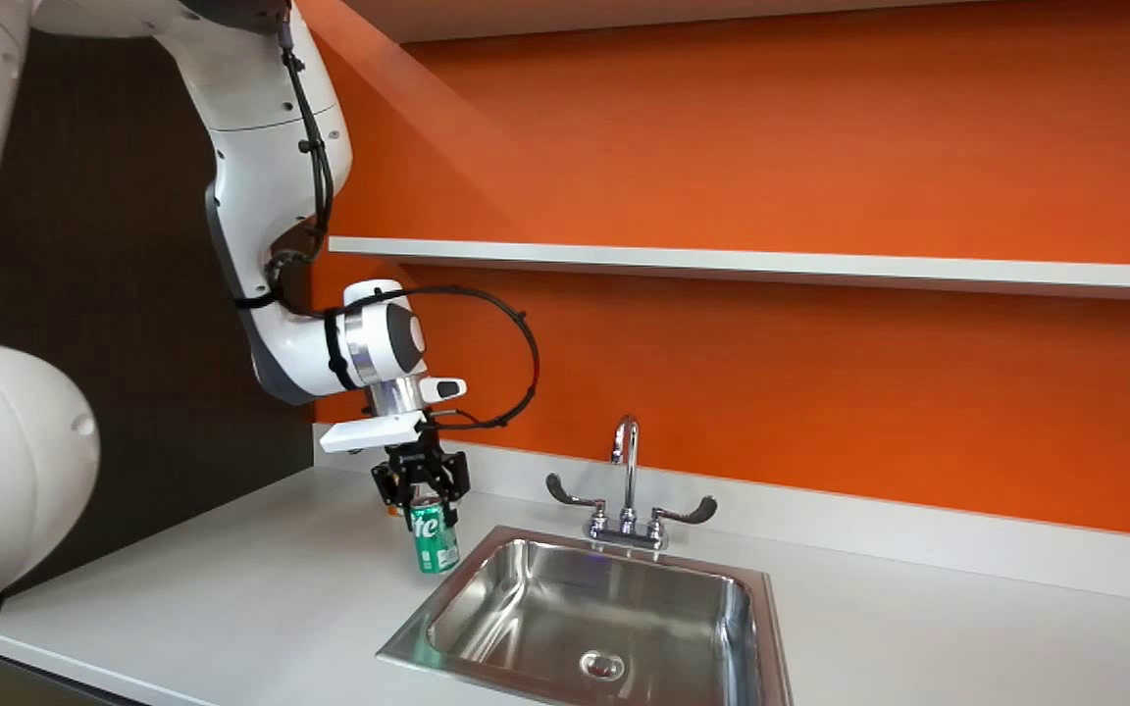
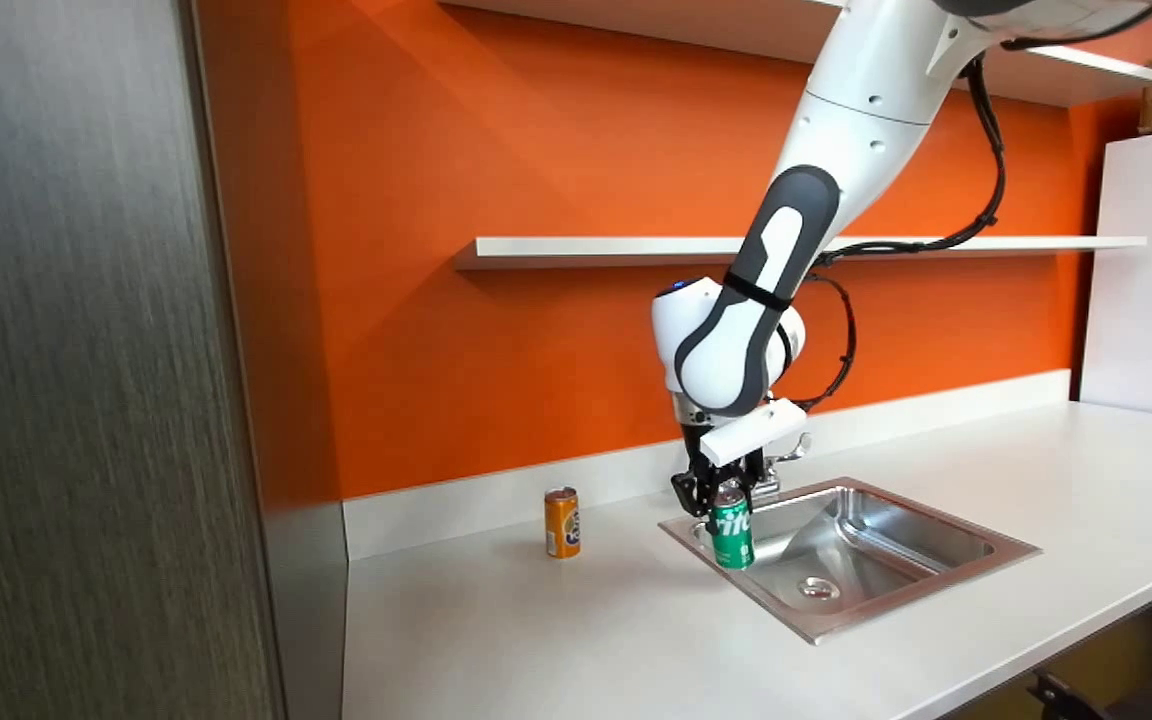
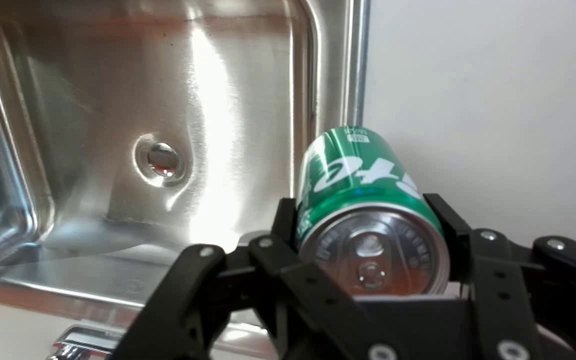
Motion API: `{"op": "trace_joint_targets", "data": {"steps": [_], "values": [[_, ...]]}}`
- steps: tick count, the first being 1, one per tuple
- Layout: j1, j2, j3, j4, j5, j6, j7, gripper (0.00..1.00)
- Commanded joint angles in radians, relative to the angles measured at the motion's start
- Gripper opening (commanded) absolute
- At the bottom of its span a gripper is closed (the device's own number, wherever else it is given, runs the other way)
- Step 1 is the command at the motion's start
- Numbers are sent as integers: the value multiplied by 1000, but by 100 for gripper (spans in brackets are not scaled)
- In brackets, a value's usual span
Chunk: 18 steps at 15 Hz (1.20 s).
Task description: Pick up the can from the sink and put it on the counter
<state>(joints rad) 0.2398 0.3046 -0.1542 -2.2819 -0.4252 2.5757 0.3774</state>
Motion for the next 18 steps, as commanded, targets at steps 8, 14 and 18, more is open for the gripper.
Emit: {"op": "trace_joint_targets", "data": {"steps": [8, 14, 18], "values": [[0, 16, 100, -38, 10, 25, -2, 39], [3, 27, 108, -48, 15, 39, -3, 39], [3, 20, 105, -56, 14, 36, 2, 97]]}}
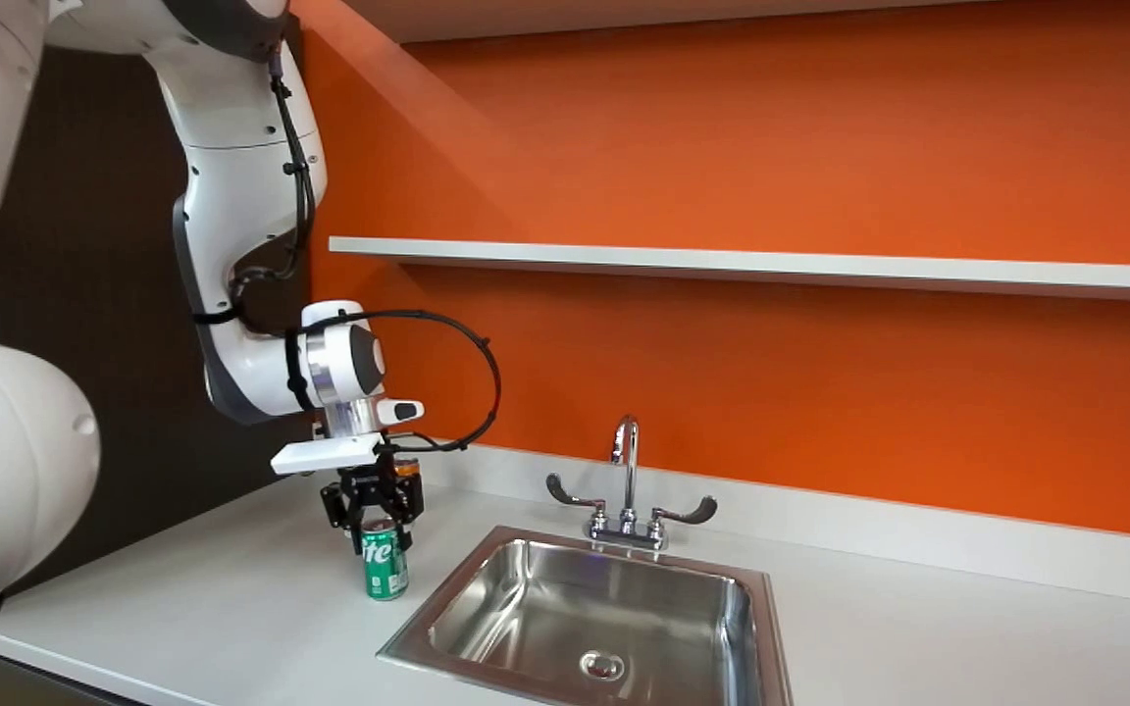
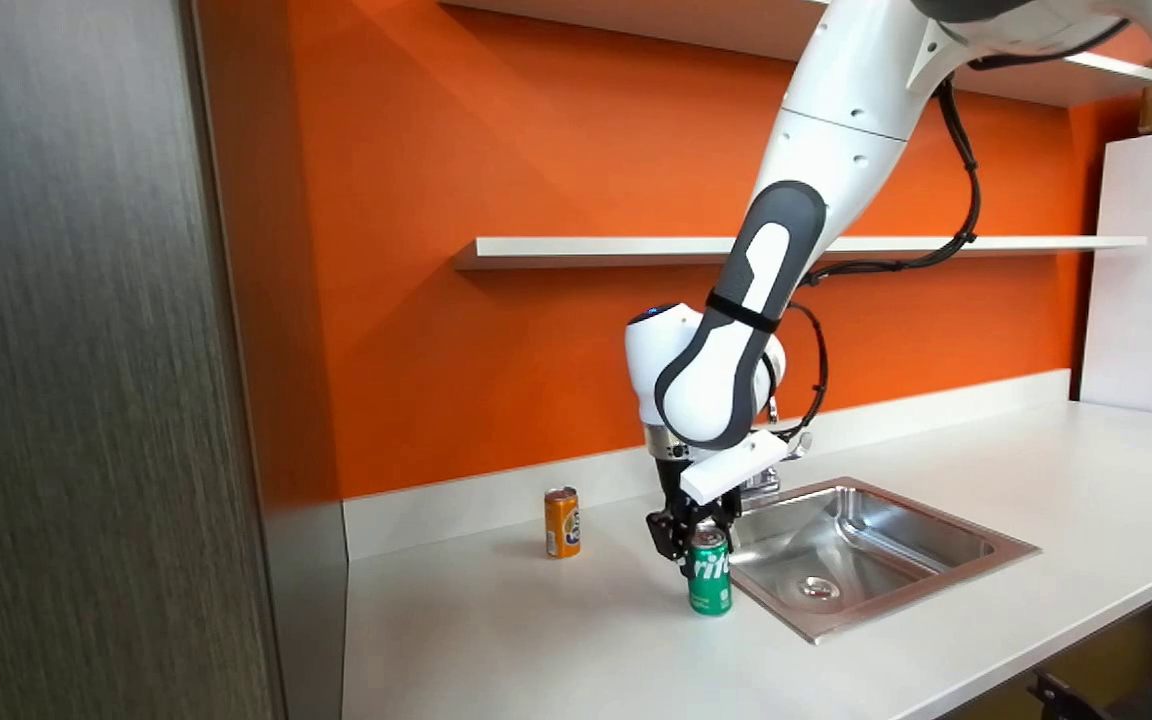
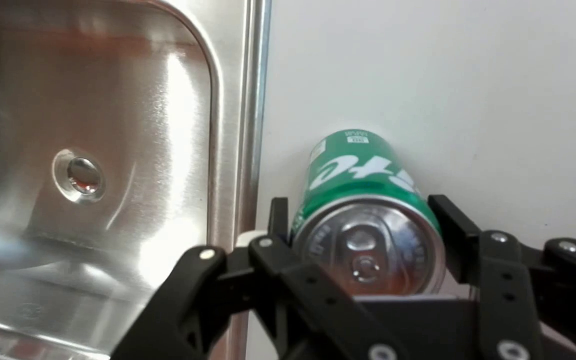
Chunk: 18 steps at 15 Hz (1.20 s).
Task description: Pick up the can from the sink and put it on the counter
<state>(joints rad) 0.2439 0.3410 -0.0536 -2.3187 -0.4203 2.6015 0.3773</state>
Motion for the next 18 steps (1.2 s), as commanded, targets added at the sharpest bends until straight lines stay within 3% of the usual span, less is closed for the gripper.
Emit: {"op": "trace_joint_targets", "data": {"steps": [1, 7, 12, 18], "values": [[-1, -24, 4, -22, 12, 4, 4, 100], [14, -138, -5, -45, -15, -88, 47, 100], [-13, -257, 25, -64, -21, -170, 85, 100], [-51, -391, 73, -124, 43, -203, 20, 100]]}}
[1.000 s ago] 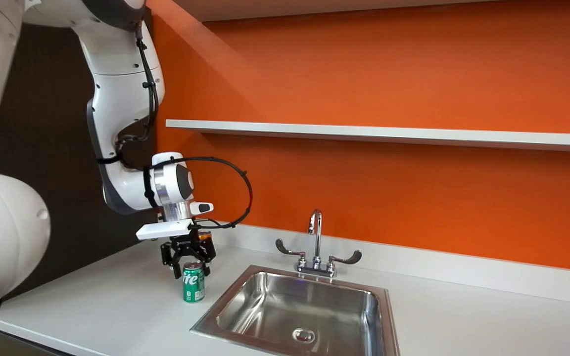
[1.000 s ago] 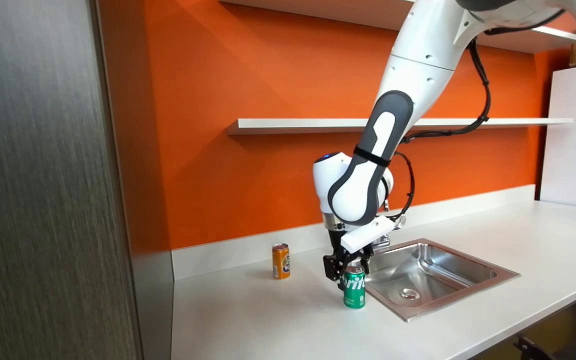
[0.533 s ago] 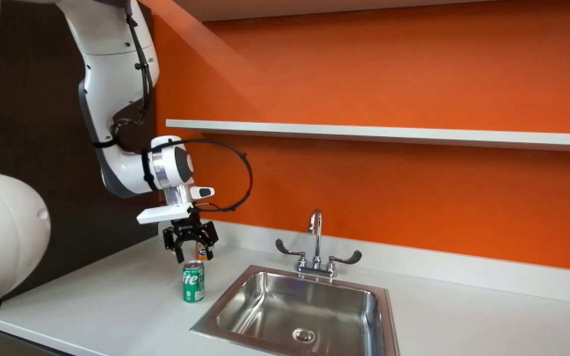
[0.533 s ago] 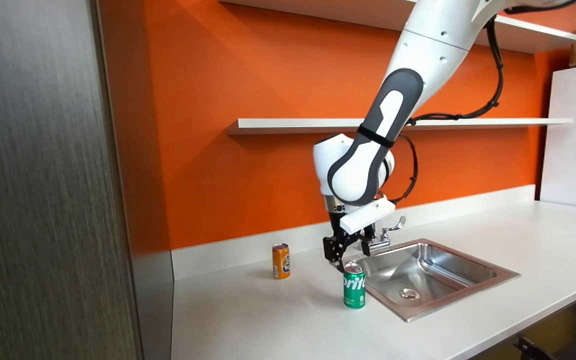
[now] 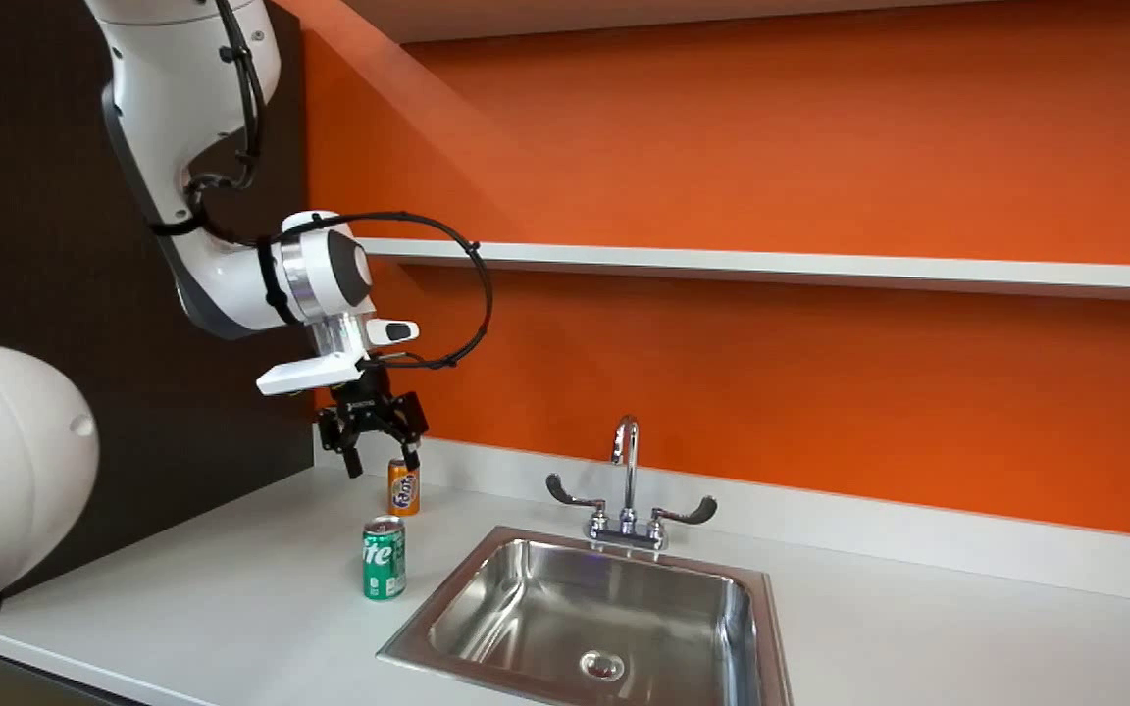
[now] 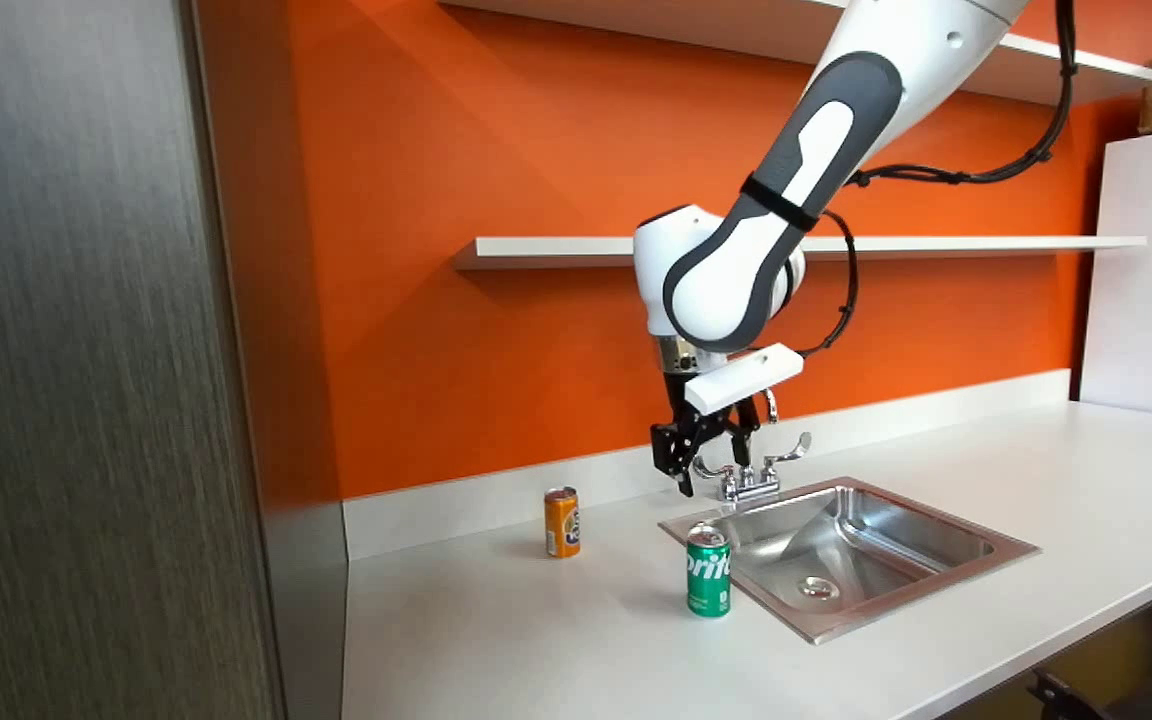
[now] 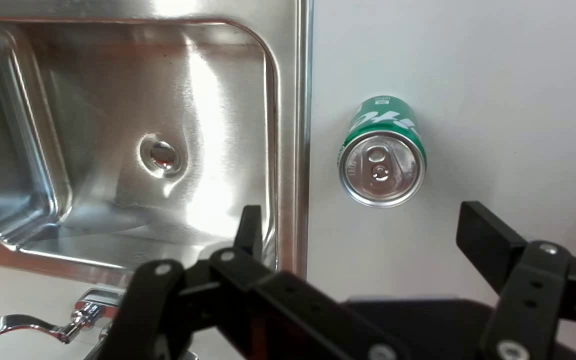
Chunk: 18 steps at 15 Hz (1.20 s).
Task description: Pick up the can from the sink and put it on the counter
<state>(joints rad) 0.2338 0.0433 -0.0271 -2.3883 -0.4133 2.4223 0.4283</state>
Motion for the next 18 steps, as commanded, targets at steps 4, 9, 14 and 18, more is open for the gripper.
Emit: {"op": "trace_joint_targets", "data": {"steps": [4, 9, 14, 18], "values": [[-61, -180, 68, -114, 159, -18, -139, 100], [-86, -281, 82, -186, 266, -58, -126, 100], [-129, -358, 114, -235, 254, -108, -24, 100], [-137, -326, 117, -220, 272, -83, -65, 100]]}}
